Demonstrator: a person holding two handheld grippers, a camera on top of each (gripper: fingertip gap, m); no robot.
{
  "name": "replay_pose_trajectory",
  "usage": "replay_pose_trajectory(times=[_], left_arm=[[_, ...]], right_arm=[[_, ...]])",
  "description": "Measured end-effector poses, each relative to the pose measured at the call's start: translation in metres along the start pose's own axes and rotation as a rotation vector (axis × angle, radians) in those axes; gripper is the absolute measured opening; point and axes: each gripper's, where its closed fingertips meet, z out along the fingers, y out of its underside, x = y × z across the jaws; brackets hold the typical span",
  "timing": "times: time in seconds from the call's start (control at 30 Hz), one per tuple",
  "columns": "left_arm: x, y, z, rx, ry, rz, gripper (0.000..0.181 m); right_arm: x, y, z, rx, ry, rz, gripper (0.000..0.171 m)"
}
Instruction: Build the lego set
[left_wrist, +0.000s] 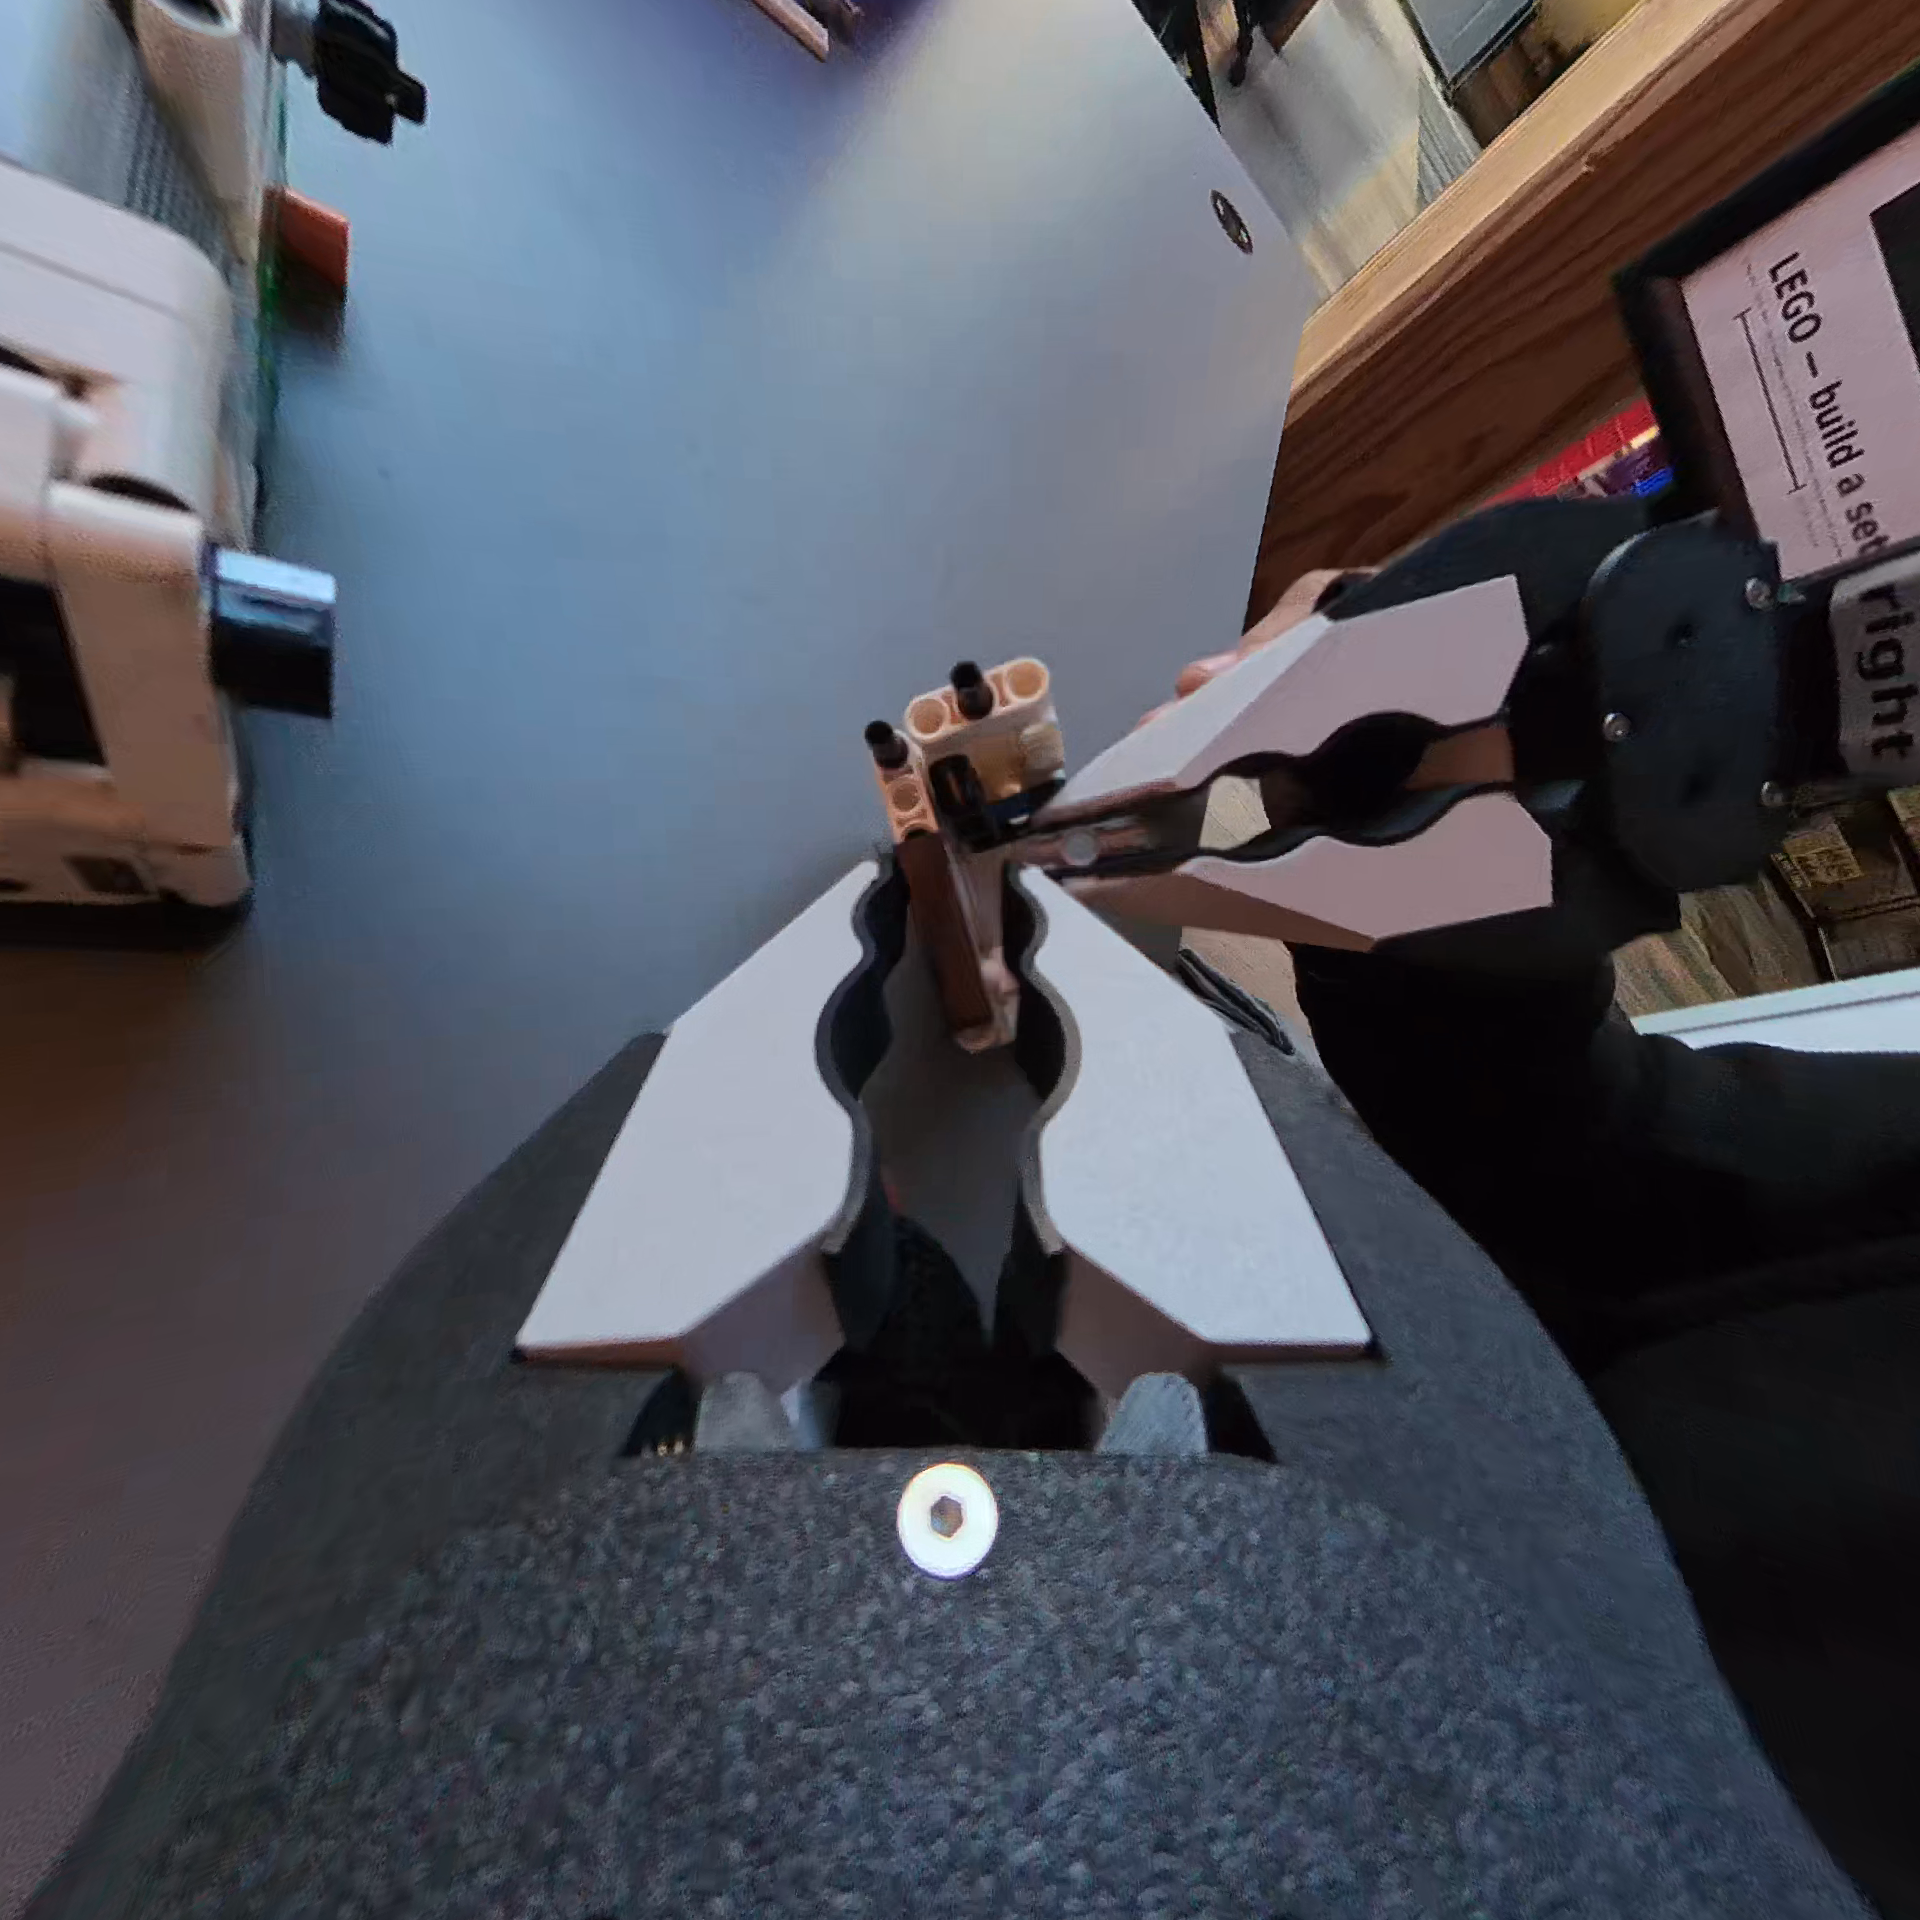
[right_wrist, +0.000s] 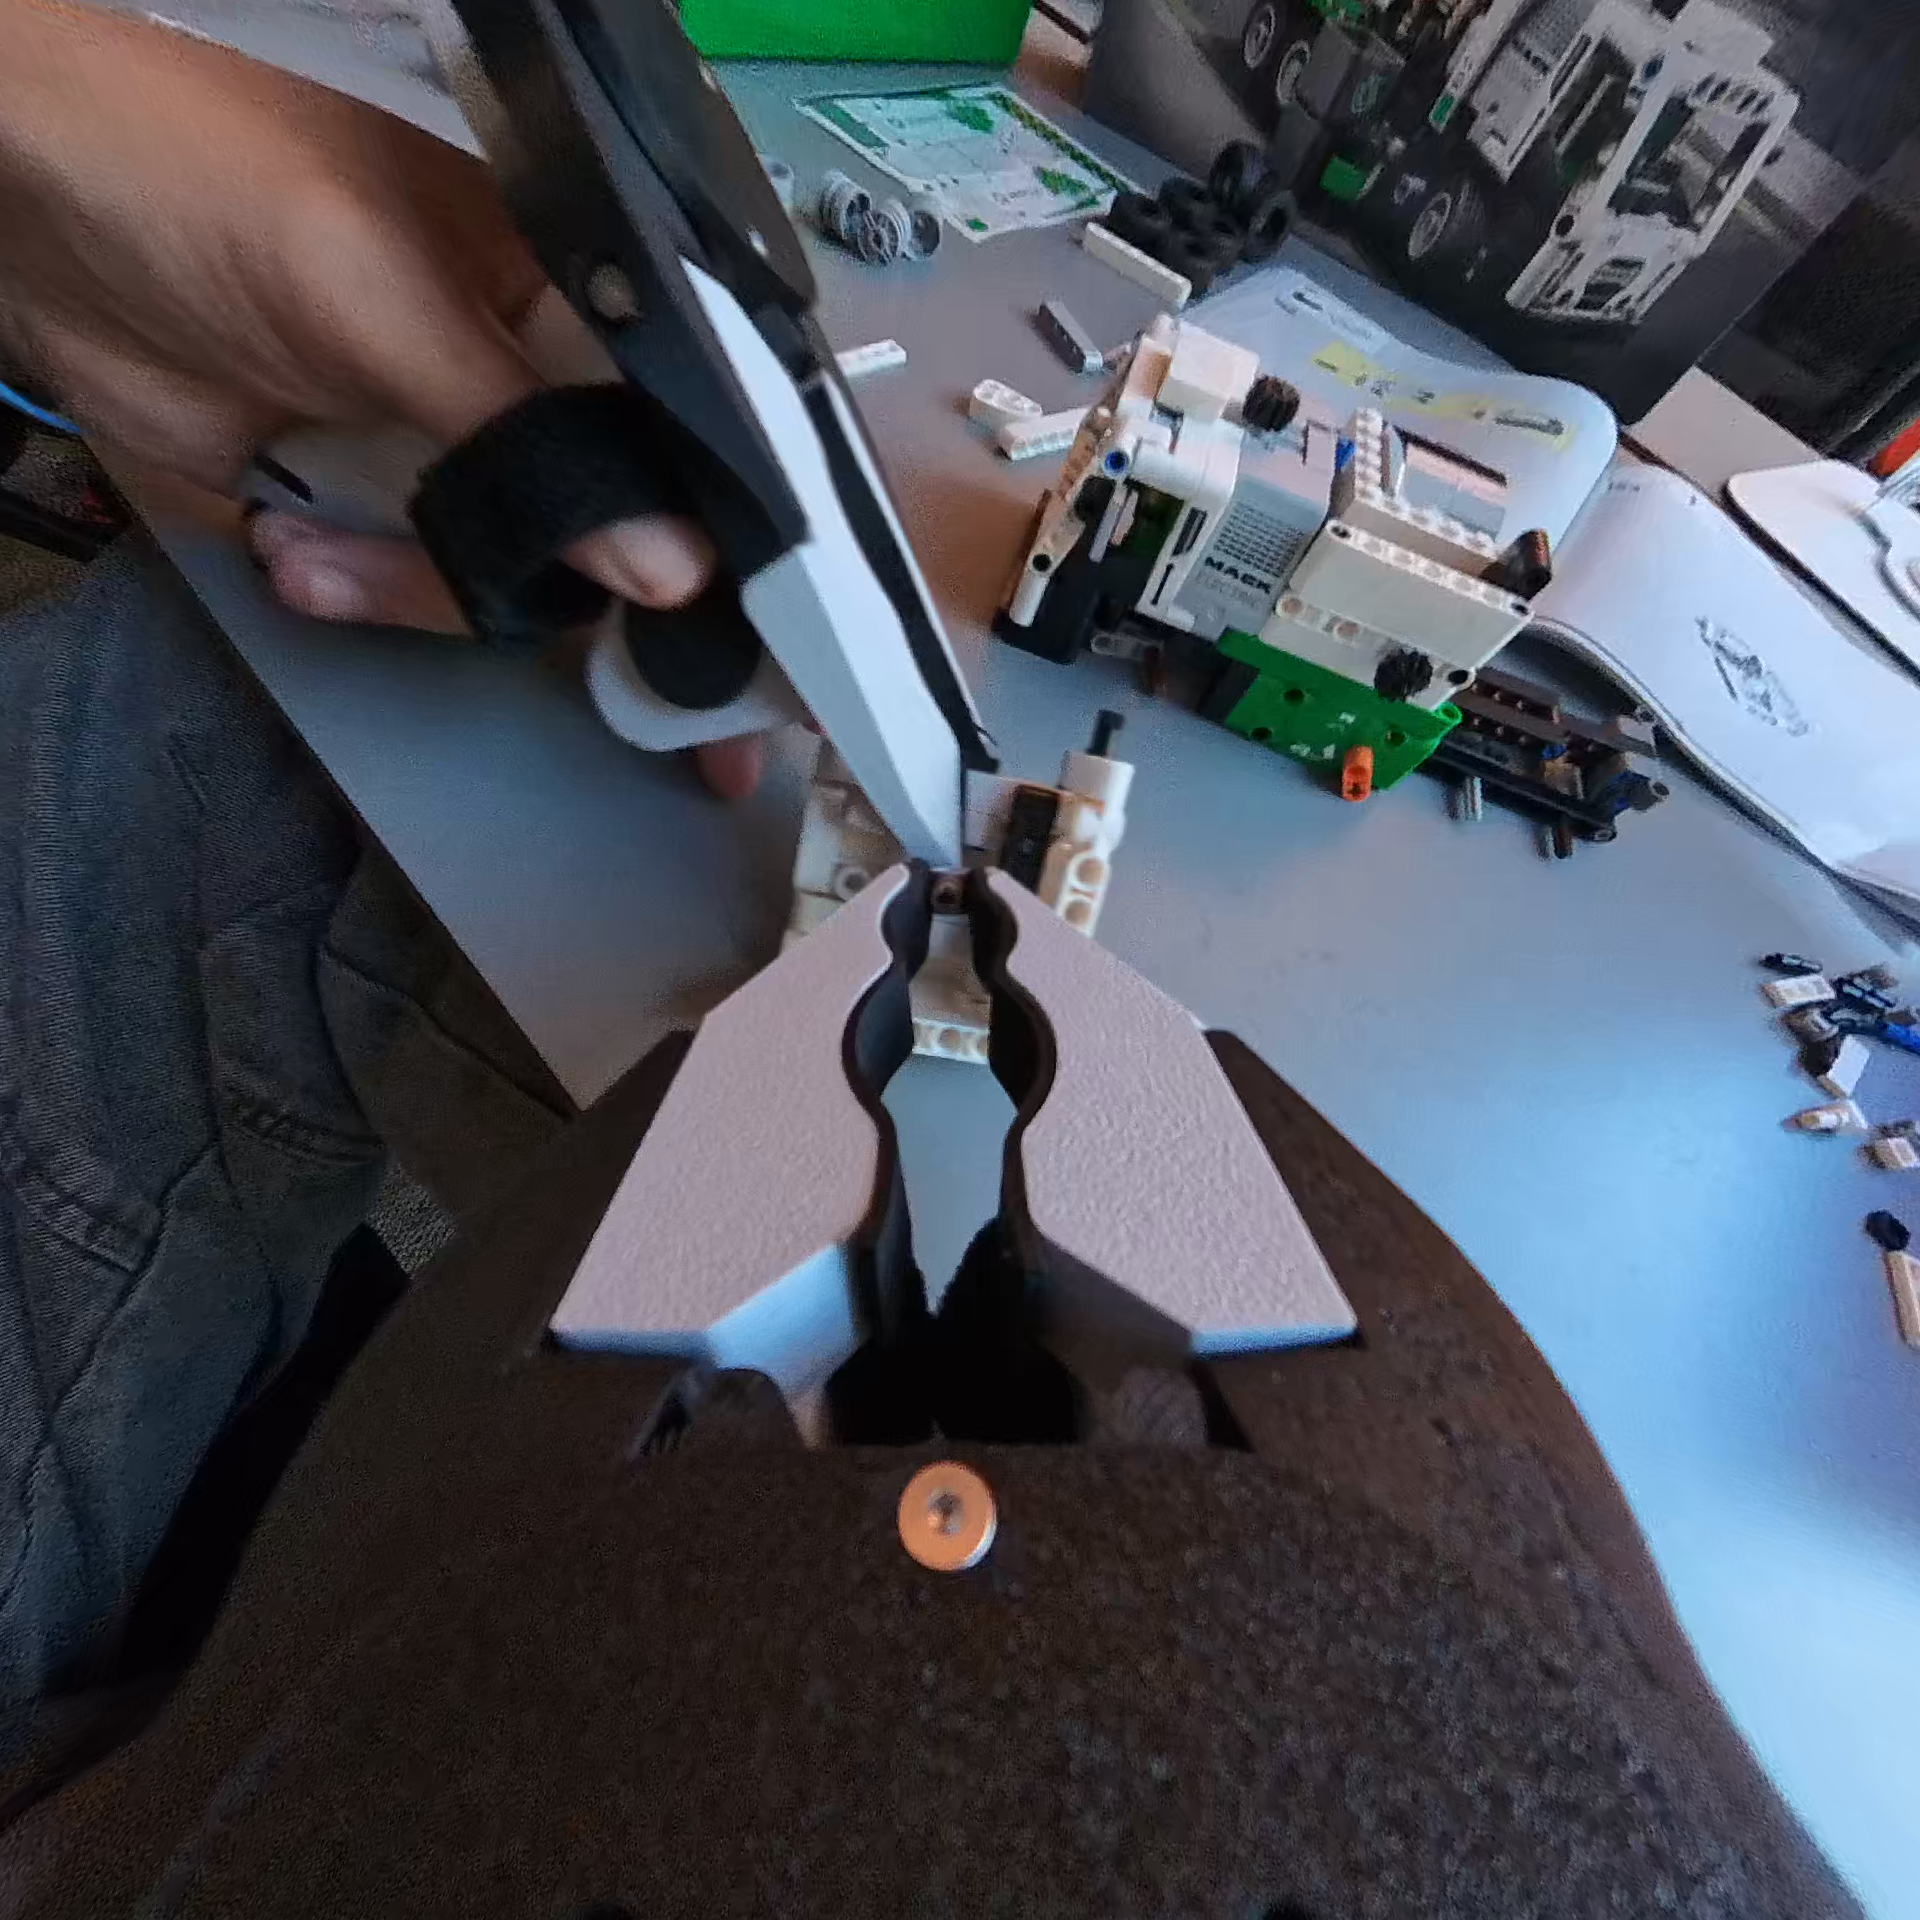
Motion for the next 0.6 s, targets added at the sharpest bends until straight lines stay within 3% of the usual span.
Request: replay_pose_trajectory(times=[0.03,0.1,0.27,0.4,0.47,0.6], left_arm=[[0.0,0.002,-0.003,-0.003,-0.003,-0.005,0.023],[-0.003,0.0,-0.011,0.021,-0.041,0.018,0.037],[-0.006,-0.003,-0.032,0.094,-0.184,0.285,0.044],[0.024,0.001,-0.042,0.182,-0.15,0.482,0.033],[0.035,-0.001,-0.049,0.249,-0.169,0.568,0.0],[0.056,0.0,-0.053,0.293,-0.148,0.654,0.0]], right_arm=[[0.0,0.002,0.001,-0.012,-0.009,0.008,0.006],[-0.001,0.006,0.002,-0.029,-0.029,0.019,0.007],[-0.001,0.011,0.006,-0.052,-0.045,-0.001,0.006],[0.0,-0.006,-0.005,0.05,-0.046,0.008,0.006],[0.0,-0.01,-0.011,0.084,-0.062,0.043,0.006],[0.006,-0.008,-0.019,0.109,-0.043,0.065,0.006]])
